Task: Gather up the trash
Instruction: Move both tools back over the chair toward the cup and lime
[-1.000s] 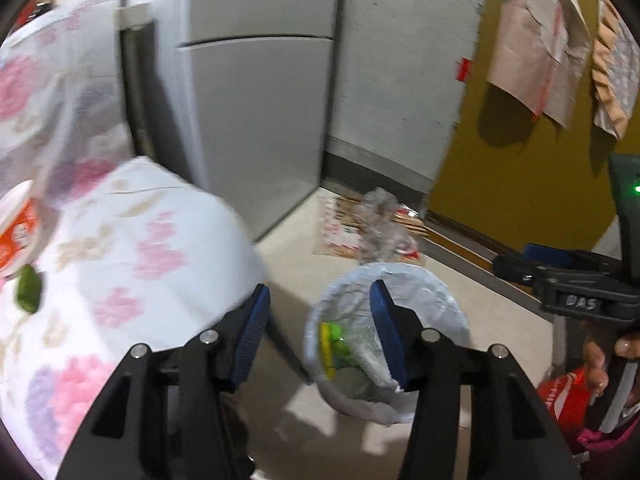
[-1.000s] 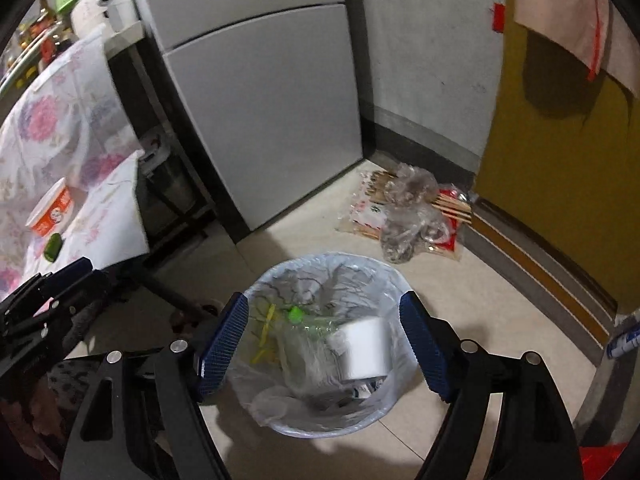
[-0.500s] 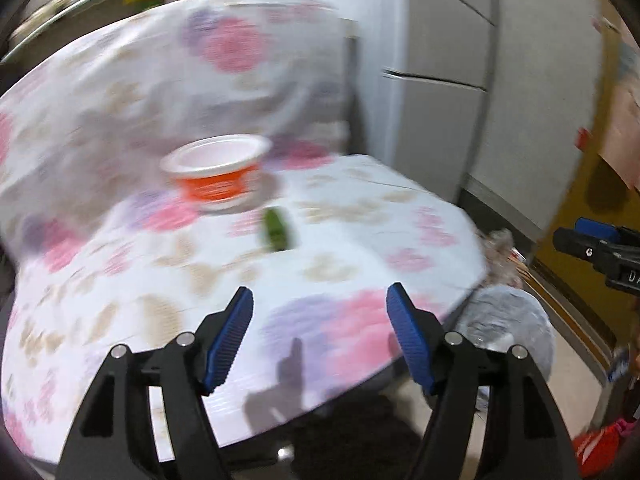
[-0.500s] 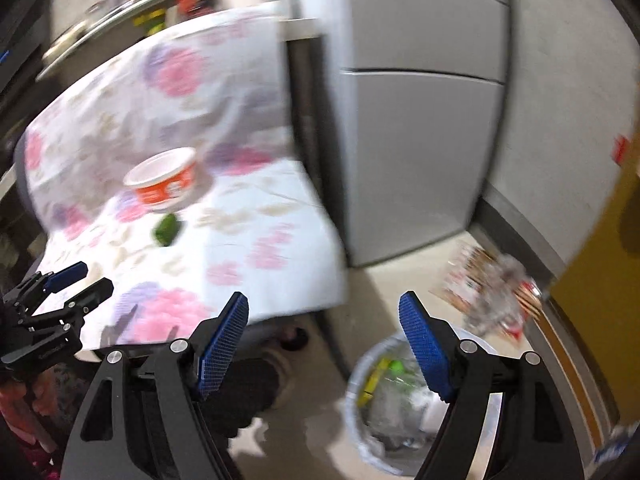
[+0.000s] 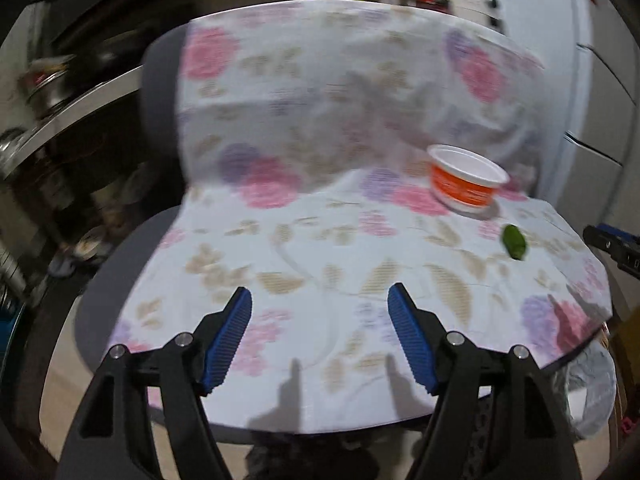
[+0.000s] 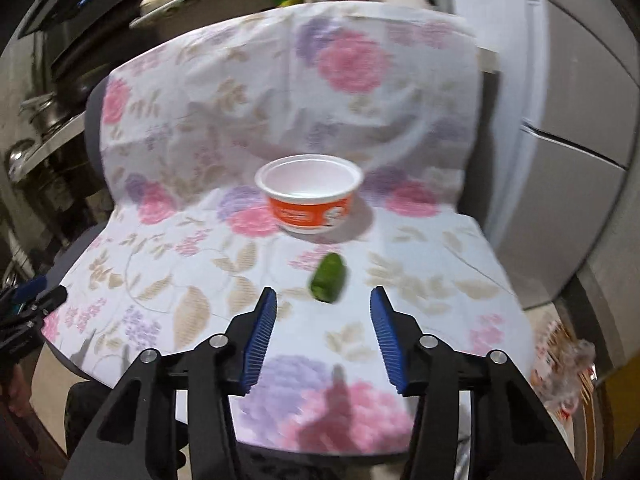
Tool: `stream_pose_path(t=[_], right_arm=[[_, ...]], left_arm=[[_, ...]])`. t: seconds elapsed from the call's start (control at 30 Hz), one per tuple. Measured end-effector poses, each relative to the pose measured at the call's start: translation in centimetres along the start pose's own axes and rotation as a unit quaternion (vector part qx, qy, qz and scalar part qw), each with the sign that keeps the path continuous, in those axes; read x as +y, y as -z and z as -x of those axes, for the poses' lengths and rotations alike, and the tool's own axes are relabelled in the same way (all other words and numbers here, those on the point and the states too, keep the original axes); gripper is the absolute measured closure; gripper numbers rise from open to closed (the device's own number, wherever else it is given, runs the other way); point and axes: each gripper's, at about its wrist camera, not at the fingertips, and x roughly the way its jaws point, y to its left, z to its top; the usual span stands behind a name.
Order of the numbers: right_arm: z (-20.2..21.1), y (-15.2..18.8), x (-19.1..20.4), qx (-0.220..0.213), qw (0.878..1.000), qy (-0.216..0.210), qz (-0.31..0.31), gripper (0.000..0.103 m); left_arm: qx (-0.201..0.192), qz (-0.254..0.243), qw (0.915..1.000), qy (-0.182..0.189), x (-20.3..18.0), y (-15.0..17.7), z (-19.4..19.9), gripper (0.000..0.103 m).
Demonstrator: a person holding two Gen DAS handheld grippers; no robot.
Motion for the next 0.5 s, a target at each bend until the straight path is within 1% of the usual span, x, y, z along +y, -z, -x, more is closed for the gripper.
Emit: stream_pose_path(t=[0.1, 0.23, 0.37, 0.5], right_arm=[[-1.1, -0.3, 1.3, 0.006, 1.0, -0.014, 0.012, 0.06], [-1.6, -0.3, 1.7, 0.011, 1.0, -0.02, 0.015, 0.06], [-1.6, -0.4, 1.4, 0.016, 1.0, -0.024, 0.012, 0.058], [-1.4, -0.5, 1.1, 0.017, 1.0, -0.017, 0.012, 0.058]], left_arm=[[0.004, 0.018, 0.9997, -0.017, 1.6, 0.1, 0.1, 0.034], [0.004, 0.028, 0.9991, -0.031, 2.5, 0.0, 0.0, 0.034], [0.006, 0.034, 0.999, -0.03, 2.8, 0.1, -0.1, 0.034], [0.008, 0.033, 0.999, -0.029, 2.7, 0.1, -0.3, 0.034]])
